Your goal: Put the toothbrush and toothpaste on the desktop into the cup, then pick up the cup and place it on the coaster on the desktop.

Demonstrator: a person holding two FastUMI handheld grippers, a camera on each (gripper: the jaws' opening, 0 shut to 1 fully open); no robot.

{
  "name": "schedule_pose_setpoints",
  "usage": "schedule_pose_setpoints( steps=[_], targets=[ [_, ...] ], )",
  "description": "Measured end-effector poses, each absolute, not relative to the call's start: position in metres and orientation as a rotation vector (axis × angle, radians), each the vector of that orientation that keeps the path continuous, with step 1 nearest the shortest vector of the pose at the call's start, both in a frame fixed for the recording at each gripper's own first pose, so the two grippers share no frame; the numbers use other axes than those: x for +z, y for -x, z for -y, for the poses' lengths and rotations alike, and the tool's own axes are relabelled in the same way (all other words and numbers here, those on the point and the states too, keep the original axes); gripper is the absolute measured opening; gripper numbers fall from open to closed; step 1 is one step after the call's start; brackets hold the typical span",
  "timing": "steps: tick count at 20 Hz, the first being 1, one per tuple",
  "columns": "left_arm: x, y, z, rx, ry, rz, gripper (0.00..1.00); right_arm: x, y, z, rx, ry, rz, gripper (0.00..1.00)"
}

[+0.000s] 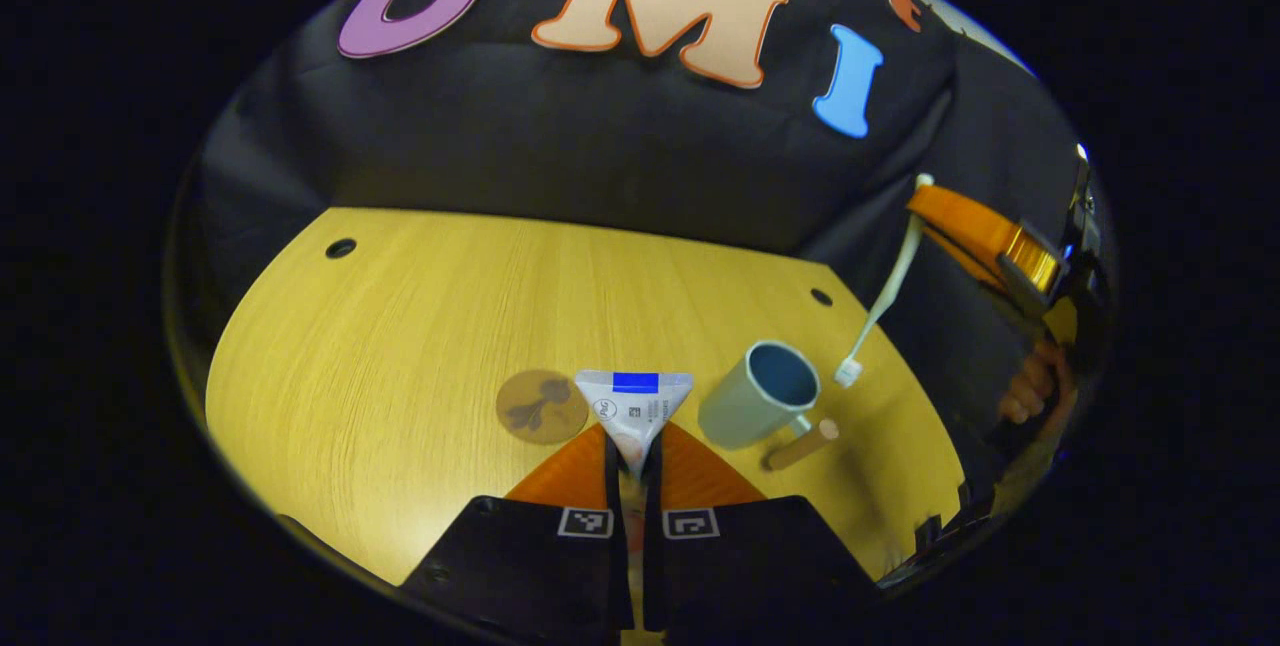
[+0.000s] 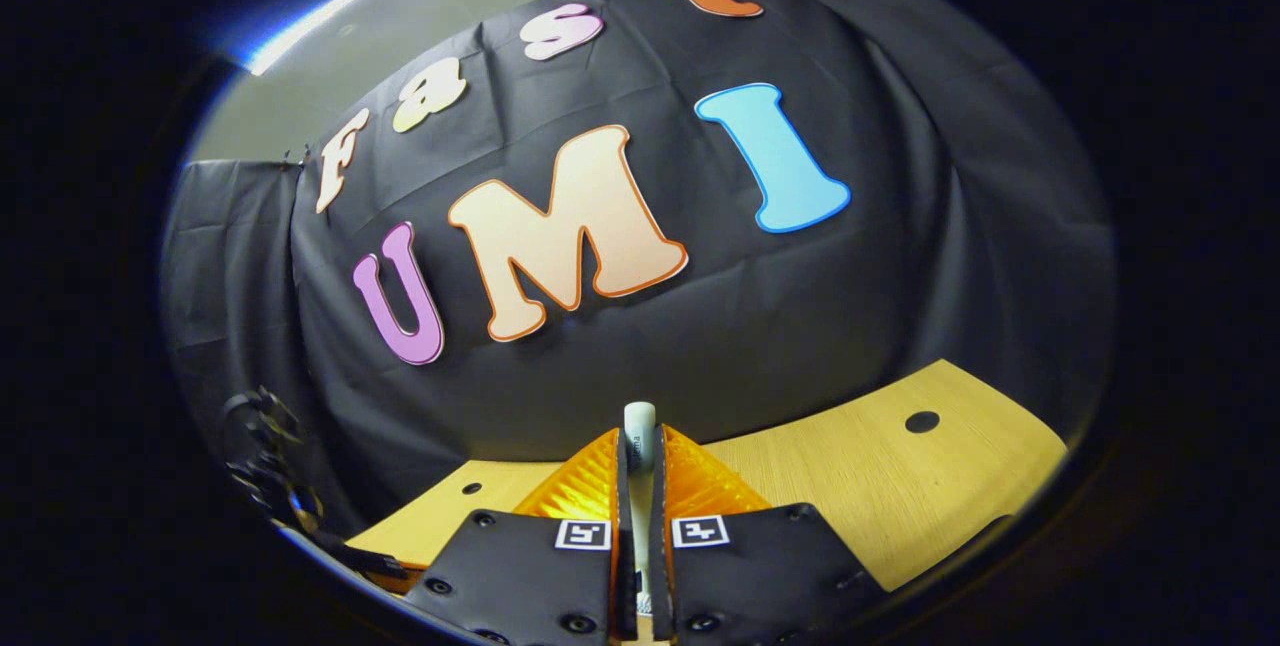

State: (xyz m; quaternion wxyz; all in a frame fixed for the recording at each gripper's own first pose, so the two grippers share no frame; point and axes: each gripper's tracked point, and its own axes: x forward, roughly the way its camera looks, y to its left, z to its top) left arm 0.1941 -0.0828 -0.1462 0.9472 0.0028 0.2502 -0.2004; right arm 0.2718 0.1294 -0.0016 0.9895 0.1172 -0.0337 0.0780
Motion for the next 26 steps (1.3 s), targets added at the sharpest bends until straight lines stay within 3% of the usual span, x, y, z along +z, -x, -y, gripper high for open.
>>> schedule_pose_setpoints(
  steps=[7,15,19,22,26],
  targets=[
    [-0.070,-0.234,0.141,-0.543,0.149,-0.185,0.03,-0.043,-0.280,-0.137,0.133,-0.131,0.111,0.08],
    [-0.066,-0.260,0.200,-0.691,0.180,-0.046,0.04,-0.075,-0.279,-0.130,0.111,-0.121,0.107,0.08],
    [-0.077,-0.257,0.208,-0.730,0.163,-0.028,0.03,-0.076,-0.261,-0.116,0.093,-0.123,0.118,0.28],
    [-0.088,-0.253,0.212,-0.735,0.160,-0.039,0.03,-0.072,-0.244,-0.086,0.012,-0.138,0.133,1.00],
    [-0.113,-0.246,0.220,-0.750,0.152,-0.091,0.04,-0.073,-0.216,-0.044,-0.088,-0.119,0.112,0.98]
  ],
)
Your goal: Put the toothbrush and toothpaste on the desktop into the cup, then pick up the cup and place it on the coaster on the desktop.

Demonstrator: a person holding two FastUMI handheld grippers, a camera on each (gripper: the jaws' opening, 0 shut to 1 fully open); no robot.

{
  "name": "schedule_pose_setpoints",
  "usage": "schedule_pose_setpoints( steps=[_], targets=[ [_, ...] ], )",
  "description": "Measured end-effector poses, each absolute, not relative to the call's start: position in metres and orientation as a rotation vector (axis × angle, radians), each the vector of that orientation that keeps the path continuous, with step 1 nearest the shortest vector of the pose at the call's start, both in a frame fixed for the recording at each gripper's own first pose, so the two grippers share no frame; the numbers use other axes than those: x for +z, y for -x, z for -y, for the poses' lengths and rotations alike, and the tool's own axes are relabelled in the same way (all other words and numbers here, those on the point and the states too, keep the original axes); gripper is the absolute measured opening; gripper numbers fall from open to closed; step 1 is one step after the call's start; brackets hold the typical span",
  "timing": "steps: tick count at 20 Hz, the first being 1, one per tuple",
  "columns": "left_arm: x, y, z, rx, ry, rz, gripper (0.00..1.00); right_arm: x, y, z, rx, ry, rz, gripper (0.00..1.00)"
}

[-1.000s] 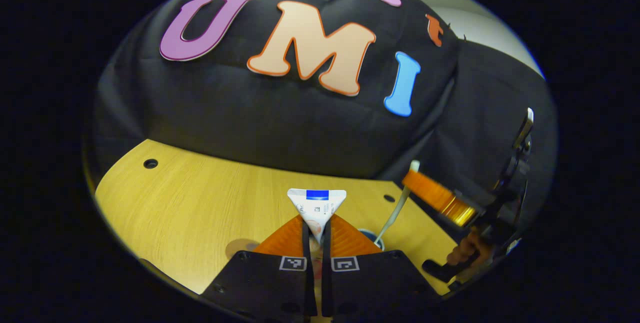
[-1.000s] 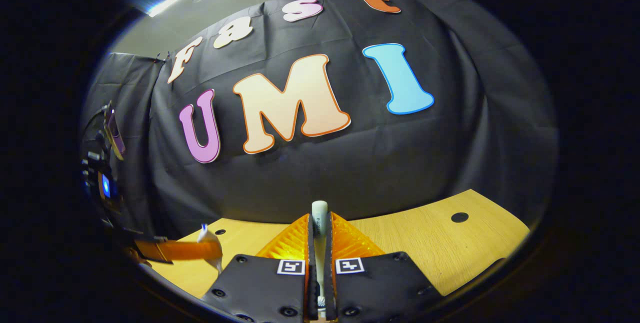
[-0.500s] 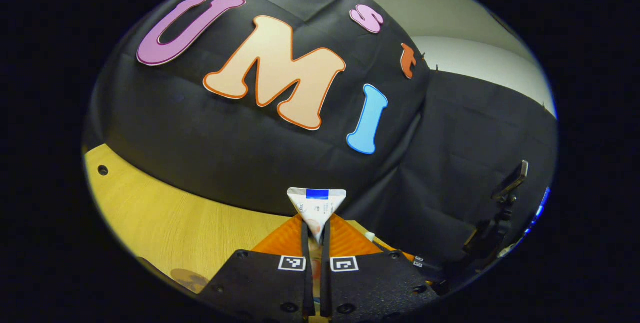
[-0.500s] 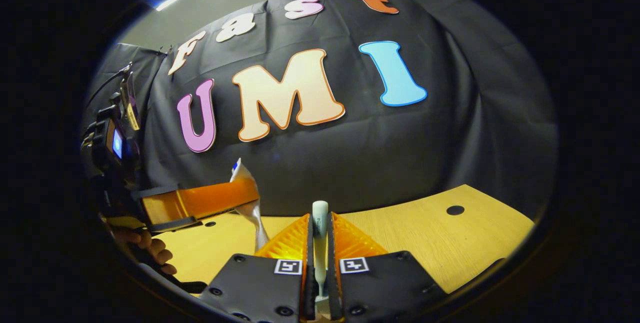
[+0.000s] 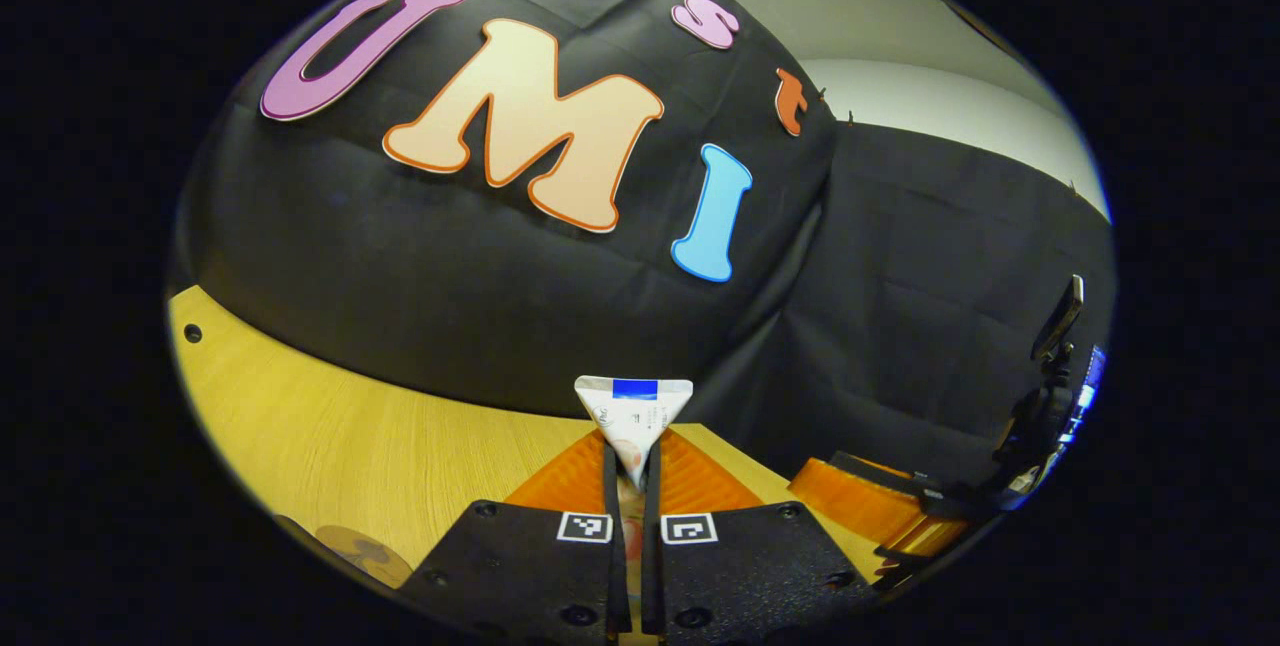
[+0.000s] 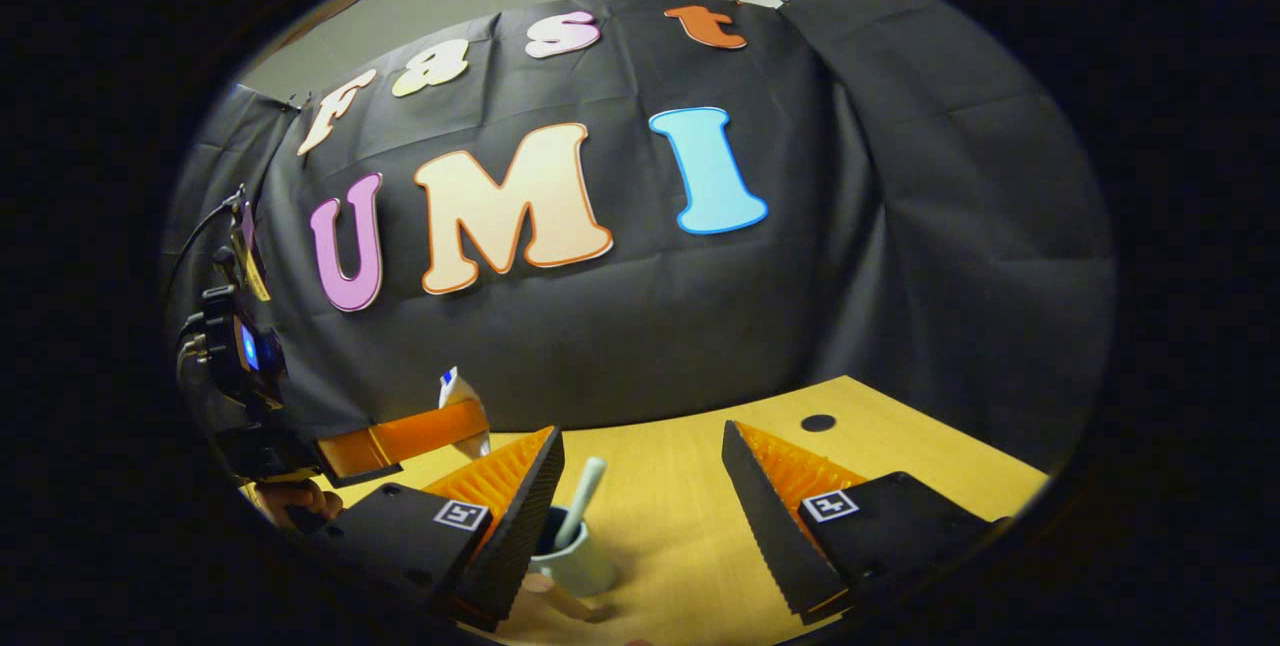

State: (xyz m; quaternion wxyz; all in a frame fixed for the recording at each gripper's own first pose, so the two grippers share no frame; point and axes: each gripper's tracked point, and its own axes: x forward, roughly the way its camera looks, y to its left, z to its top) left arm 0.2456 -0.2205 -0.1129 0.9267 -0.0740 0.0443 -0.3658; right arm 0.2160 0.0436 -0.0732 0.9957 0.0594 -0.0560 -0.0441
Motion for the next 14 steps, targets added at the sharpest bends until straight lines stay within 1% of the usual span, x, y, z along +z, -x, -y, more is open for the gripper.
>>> schedule_pose_setpoints(
  steps=[4,7,8,9,10,11,12,13,14],
  targets=[
    [-0.136,-0.243,0.222,-0.720,0.112,-0.126,0.04,-0.073,-0.190,-0.012,-0.170,-0.139,0.085,0.98],
    [-0.149,-0.240,0.223,-0.722,0.111,-0.176,0.09,-0.075,-0.175,-0.001,-0.198,-0.170,0.048,0.97],
    [-0.146,-0.240,0.222,-0.714,0.120,-0.166,0.11,-0.076,-0.172,0.001,-0.206,-0.172,0.034,0.93],
    [-0.142,-0.235,0.221,-0.723,0.121,-0.162,0.17,-0.075,-0.168,0.005,-0.214,-0.162,0.023,0.98],
    [-0.138,-0.231,0.219,-0.721,0.114,-0.158,0.17,-0.074,-0.166,0.005,-0.219,-0.148,0.014,0.97],
    [-0.131,-0.226,0.214,-0.712,0.103,-0.150,0.36,-0.070,-0.163,0.005,-0.220,-0.127,0.003,0.97],
    [-0.126,-0.222,0.211,-0.709,0.096,-0.141,0.59,-0.067,-0.163,0.003,-0.216,-0.113,-0.001,0.97],
    [-0.118,-0.216,0.205,-0.704,0.092,-0.132,0.70,-0.062,-0.162,0.000,-0.202,-0.101,-0.011,0.97],
    [-0.111,-0.211,0.198,-0.696,0.090,-0.125,0.69,-0.059,-0.162,-0.007,-0.184,-0.098,-0.025,0.97]
  ],
)
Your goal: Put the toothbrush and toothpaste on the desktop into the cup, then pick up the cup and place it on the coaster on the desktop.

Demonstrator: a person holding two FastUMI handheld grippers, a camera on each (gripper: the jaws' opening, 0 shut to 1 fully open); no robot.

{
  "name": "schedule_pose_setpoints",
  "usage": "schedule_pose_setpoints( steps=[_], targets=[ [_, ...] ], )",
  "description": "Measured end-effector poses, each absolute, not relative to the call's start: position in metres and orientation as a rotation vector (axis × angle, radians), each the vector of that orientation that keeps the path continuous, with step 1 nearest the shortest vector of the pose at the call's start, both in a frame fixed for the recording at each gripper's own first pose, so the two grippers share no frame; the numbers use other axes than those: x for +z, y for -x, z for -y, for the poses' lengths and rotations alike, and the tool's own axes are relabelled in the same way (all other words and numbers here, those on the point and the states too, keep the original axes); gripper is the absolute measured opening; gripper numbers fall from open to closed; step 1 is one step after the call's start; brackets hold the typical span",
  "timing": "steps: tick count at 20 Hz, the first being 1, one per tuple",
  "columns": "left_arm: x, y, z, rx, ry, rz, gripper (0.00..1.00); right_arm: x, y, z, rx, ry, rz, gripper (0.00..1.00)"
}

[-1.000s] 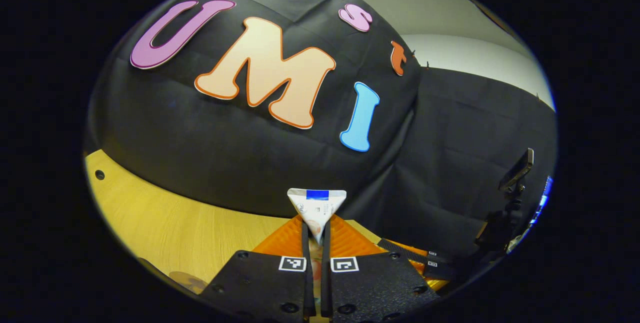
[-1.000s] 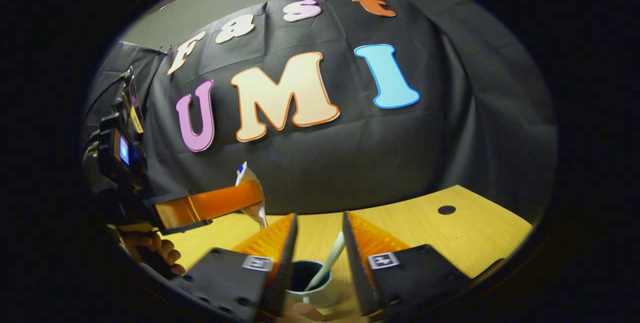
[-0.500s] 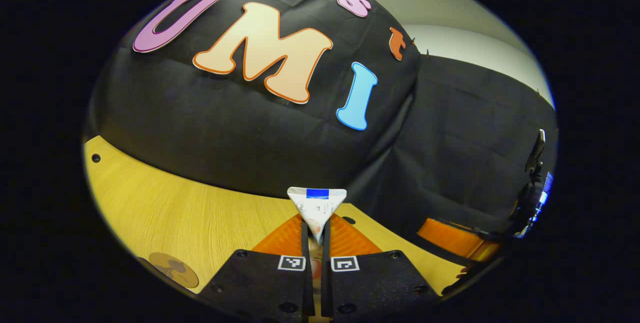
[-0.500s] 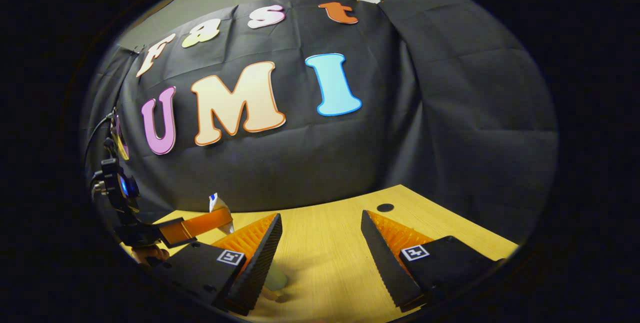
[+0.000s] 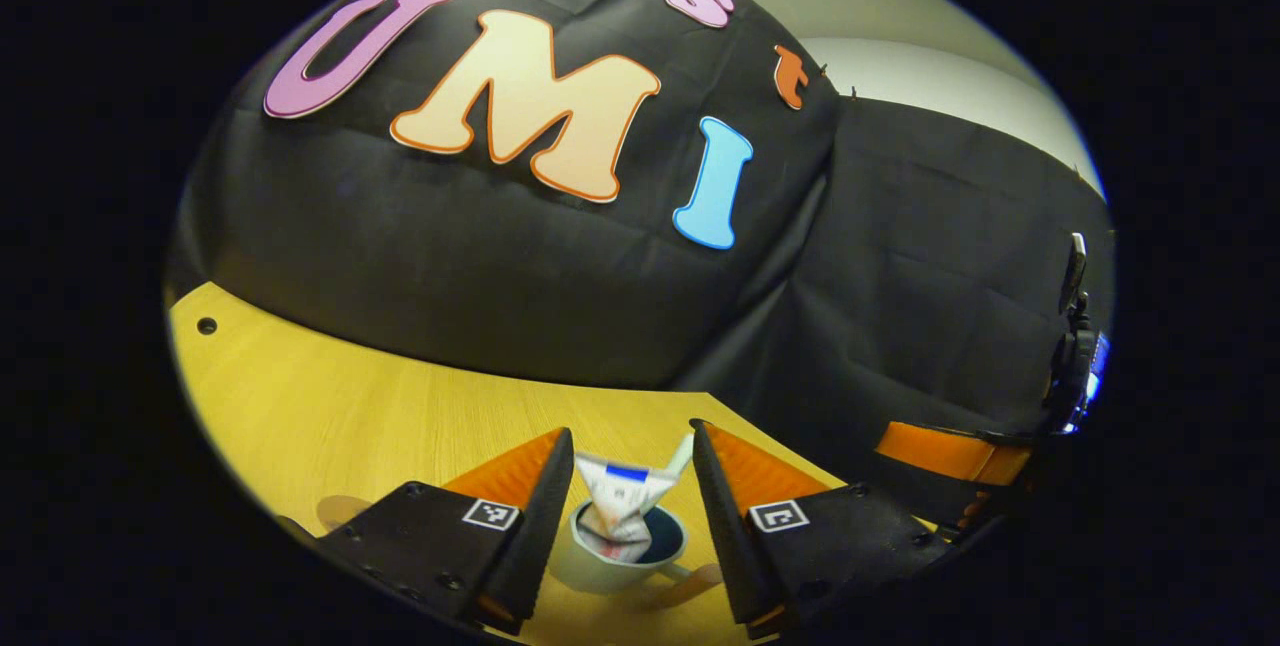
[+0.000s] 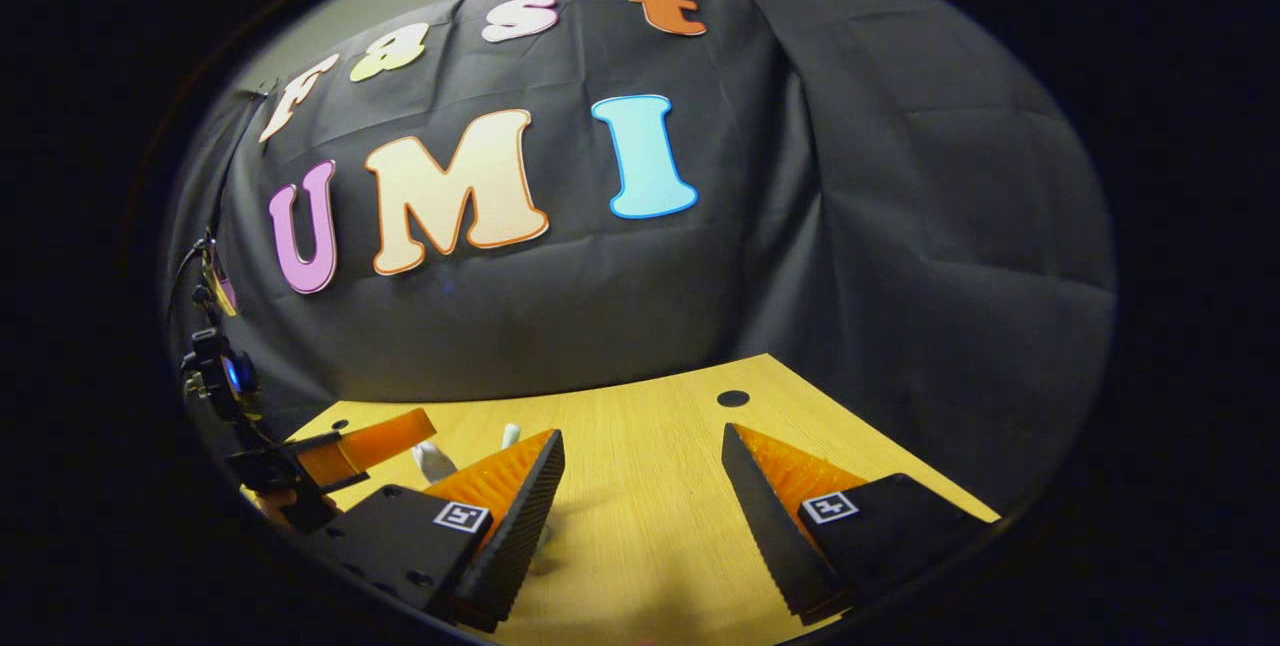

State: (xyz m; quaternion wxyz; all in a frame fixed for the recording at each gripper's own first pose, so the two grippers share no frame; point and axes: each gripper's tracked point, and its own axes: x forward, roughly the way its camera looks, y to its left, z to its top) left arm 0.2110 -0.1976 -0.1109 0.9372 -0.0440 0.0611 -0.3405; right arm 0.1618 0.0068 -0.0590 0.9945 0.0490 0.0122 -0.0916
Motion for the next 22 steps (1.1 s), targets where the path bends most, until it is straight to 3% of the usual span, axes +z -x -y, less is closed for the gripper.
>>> schedule_pose_setpoints(
  steps=[1,3,6,13,18,22],
  targets=[
    [-0.103,-0.205,0.189,-0.690,0.088,-0.121,0.77,-0.056,-0.163,-0.014,-0.162,-0.099,-0.042,0.97],
    [-0.086,-0.192,0.169,-0.673,0.081,-0.119,0.85,-0.054,-0.168,-0.032,-0.106,-0.088,-0.086,0.93],
    [-0.063,-0.178,0.122,-0.582,0.063,-0.121,0.91,-0.056,-0.176,-0.066,-0.003,-0.052,-0.164,0.98],
    [-0.026,-0.138,-0.005,-0.281,0.011,-0.089,0.93,-0.079,-0.197,-0.132,0.196,0.012,-0.318,0.98],
    [-0.015,-0.112,-0.075,-0.080,0.058,-0.055,0.93,-0.124,-0.201,-0.154,0.258,0.031,-0.512,0.95],
    [-0.015,-0.095,-0.117,0.026,0.088,-0.026,0.93,-0.161,-0.201,-0.158,0.275,0.088,-0.662,0.98]
  ],
)
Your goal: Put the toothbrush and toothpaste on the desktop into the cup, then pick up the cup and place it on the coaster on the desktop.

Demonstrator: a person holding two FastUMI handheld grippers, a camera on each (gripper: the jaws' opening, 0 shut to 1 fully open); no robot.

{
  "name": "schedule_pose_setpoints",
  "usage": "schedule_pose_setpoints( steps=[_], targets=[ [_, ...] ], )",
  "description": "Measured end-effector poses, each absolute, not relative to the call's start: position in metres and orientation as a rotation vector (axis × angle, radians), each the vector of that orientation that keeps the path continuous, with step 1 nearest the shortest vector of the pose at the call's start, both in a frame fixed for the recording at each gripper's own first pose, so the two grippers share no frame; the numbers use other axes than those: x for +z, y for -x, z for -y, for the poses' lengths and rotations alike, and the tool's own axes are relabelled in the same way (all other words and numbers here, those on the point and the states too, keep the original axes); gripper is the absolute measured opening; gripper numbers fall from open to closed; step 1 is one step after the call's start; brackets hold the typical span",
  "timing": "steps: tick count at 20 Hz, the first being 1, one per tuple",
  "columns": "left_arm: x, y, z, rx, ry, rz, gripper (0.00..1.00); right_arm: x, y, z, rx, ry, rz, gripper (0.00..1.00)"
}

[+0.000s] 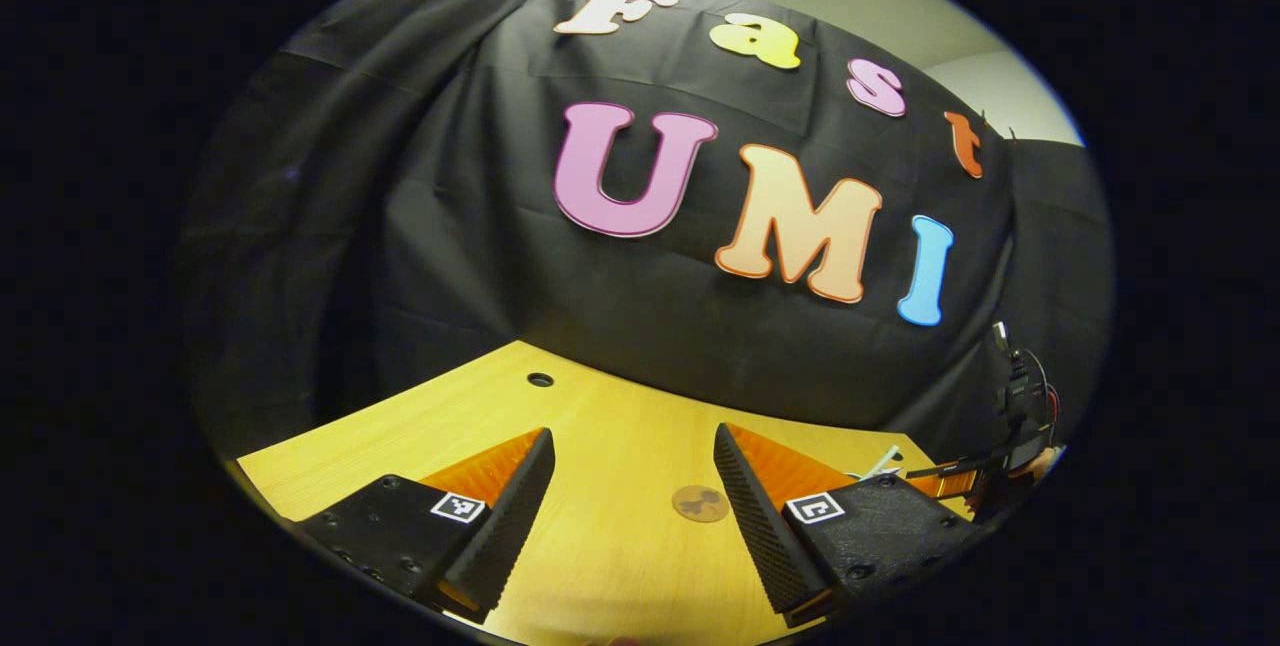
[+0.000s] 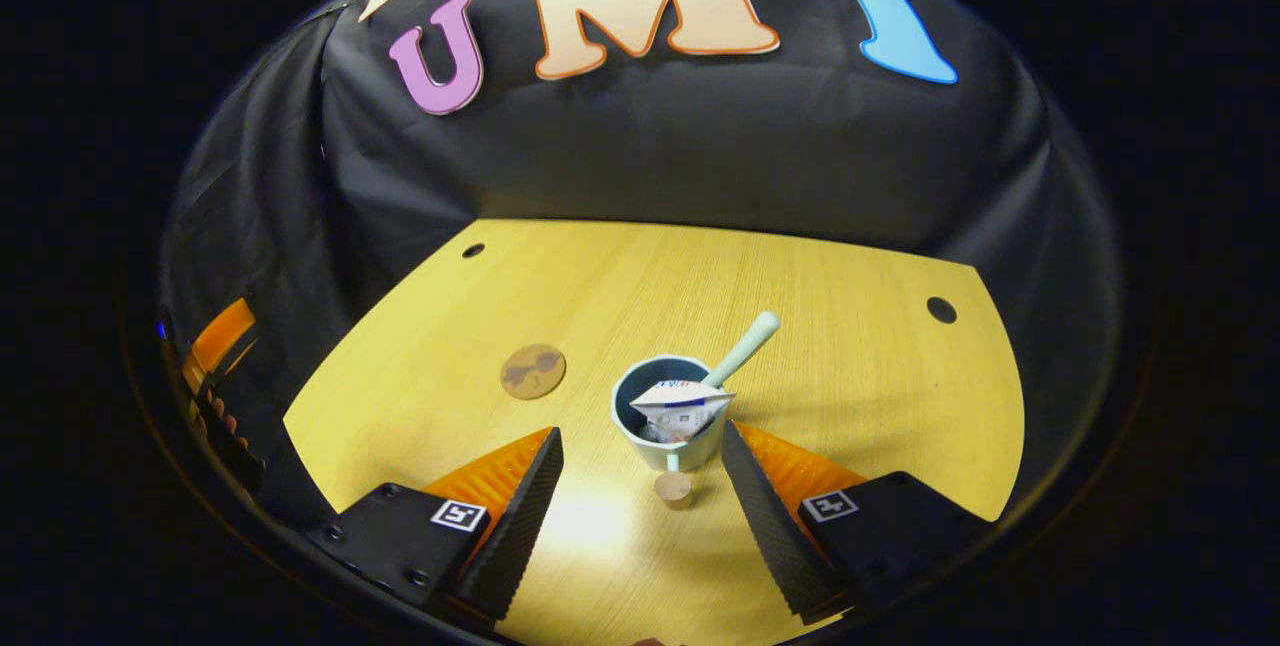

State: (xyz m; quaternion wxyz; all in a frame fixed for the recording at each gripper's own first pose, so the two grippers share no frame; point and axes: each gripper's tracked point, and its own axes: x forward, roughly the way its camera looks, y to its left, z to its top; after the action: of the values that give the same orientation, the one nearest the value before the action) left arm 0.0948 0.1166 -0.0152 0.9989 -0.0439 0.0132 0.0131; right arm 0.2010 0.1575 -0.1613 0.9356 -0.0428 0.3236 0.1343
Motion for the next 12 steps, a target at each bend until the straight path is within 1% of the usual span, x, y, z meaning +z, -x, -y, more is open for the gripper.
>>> schedule_pose_setpoints(
  steps=[3,4,5,7,8,9,10,11,12],
  targets=[
    [-0.023,-0.081,-0.151,0.098,0.124,-0.021,0.93,-0.194,-0.210,-0.150,0.268,0.145,-0.769,0.98],
    [-0.027,-0.077,-0.161,0.121,0.136,-0.023,0.93,-0.203,-0.214,-0.149,0.259,0.141,-0.790,0.95],
    [-0.030,-0.073,-0.170,0.142,0.147,-0.026,0.93,-0.211,-0.218,-0.148,0.252,0.128,-0.814,0.99],
    [-0.037,-0.066,-0.185,0.174,0.166,-0.045,0.93,-0.219,-0.223,-0.146,0.238,0.127,-0.848,0.98],
    [-0.041,-0.062,-0.192,0.187,0.175,-0.051,0.93,-0.222,-0.226,-0.144,0.235,0.136,-0.860,0.95],
    [-0.042,-0.059,-0.197,0.199,0.183,-0.056,0.93,-0.227,-0.228,-0.144,0.238,0.145,-0.881,0.94],
    [-0.044,-0.057,-0.201,0.209,0.191,-0.062,0.93,-0.231,-0.228,-0.145,0.241,0.155,-0.907,0.97],
    [-0.047,-0.055,-0.204,0.217,0.197,-0.068,0.93,-0.235,-0.230,-0.145,0.244,0.169,-0.929,0.89],
    [-0.049,-0.054,-0.208,0.224,0.200,-0.074,0.93,-0.238,-0.230,-0.145,0.246,0.185,-0.954,0.92]
  ],
)
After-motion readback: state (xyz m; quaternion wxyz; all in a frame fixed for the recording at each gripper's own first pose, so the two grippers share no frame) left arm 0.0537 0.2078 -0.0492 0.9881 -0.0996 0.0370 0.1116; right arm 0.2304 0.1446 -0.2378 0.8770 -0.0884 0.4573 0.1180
